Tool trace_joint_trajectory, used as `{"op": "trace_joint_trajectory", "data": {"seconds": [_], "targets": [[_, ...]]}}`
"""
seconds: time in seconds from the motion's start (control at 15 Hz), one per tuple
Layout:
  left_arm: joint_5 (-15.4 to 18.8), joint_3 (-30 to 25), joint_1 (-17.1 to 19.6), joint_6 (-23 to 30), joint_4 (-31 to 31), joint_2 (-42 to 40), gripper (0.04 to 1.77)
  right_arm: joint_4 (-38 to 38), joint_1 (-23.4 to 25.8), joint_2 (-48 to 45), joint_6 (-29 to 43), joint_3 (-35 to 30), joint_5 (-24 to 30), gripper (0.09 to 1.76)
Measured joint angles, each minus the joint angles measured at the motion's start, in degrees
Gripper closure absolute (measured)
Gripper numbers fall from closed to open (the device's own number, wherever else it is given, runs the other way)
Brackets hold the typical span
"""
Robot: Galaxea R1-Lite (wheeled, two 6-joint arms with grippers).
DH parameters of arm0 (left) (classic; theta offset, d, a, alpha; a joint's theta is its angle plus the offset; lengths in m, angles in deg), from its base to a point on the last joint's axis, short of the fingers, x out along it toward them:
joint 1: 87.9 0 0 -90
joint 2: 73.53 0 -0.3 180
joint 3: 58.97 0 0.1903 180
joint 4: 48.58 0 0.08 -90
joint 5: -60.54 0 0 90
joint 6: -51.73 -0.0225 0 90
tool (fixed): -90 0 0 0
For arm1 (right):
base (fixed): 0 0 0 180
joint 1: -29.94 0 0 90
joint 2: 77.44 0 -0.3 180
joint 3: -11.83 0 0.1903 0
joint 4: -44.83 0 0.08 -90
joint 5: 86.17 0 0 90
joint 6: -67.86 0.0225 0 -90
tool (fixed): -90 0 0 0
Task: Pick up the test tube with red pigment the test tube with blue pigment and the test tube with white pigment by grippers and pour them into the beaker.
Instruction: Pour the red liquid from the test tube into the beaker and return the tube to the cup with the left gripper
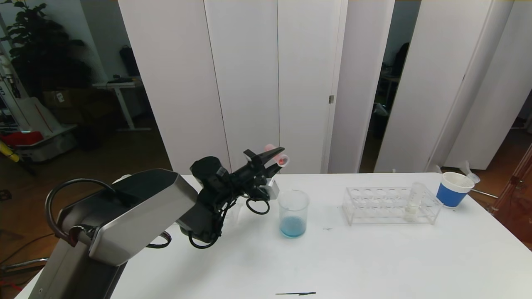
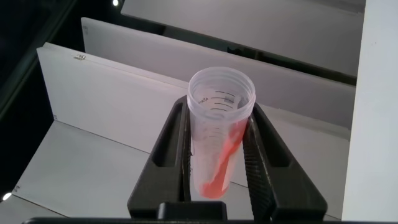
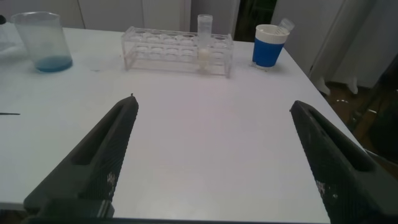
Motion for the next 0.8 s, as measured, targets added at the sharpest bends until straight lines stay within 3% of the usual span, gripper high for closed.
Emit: {"op": "trace_joint_trajectory", "data": {"seconds": [0.27, 0.8], "targets": [[1.84, 0.49, 0.13, -0.55, 0.00, 0.28, 1.23, 0.00, 0.00, 0.00, -0.02, 0.00, 0.02, 0.10], [2.10, 1.18, 0.26, -1.38, 0.00, 0.30, 1.23, 0.00, 0.00, 0.00, -0.02, 0.00, 0.00, 0.10]]}}
